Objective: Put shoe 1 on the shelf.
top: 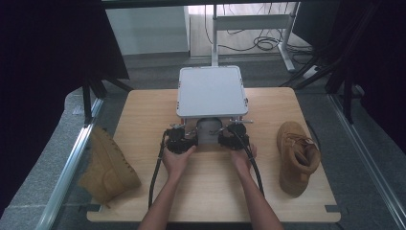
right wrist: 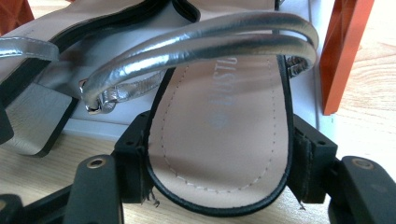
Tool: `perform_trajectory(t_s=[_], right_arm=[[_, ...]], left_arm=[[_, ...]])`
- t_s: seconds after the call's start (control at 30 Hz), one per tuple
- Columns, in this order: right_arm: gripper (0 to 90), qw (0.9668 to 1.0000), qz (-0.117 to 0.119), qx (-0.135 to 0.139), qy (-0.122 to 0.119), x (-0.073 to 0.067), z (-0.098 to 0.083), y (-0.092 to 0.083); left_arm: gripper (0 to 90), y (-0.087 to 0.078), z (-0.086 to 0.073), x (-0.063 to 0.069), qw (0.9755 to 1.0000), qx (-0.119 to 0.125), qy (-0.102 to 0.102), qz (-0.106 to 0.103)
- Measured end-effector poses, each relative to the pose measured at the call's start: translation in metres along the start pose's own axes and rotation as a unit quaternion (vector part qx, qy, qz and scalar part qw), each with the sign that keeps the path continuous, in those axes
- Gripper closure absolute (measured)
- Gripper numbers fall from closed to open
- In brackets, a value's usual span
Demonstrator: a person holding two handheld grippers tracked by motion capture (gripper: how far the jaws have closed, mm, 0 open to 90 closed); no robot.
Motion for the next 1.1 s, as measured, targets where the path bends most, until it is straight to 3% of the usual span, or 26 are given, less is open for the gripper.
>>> perform_trajectory(t_s=[0.5, 0.73, 0.93, 1.03, 1.1], right_arm=[[30.7, 0.9999, 0.004, -0.008, -0.012, -0.003, -0.004, 0.001], [27.9, 0.9996, 0.014, -0.002, -0.025, -0.005, -0.010, -0.008], [35.4, 0.9991, 0.023, 0.016, -0.031, -0.002, -0.010, -0.022], [40.2, 0.9992, 0.025, 0.009, -0.030, 0.001, -0.010, -0.022], [41.0, 0.9992, 0.026, 0.008, -0.028, 0.001, -0.010, -0.021]], left_arm=[[31.8, -0.001, 0.002, 0.004, 0.9999, 0.011, 0.002, -0.012], [30.0, -0.013, 0.002, 0.003, 0.9989, 0.036, 0.022, -0.021], [34.4, -0.024, -0.001, -0.005, 0.9982, 0.046, 0.031, -0.024], [40.3, -0.023, -0.004, -0.008, 0.9985, 0.038, 0.034, -0.022], [43.5, -0.020, -0.006, -0.007, 0.9983, 0.037, 0.028, -0.034]])
Point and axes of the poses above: each handheld gripper's, and its own axes: y roughly forward along the jaws, z roughly out of its top, x roughly to its right, the point moved 6 cm from there along y, roughly forward along the jaws, and after that the axes turned 4 degrees about y, right-handed, at the moved point
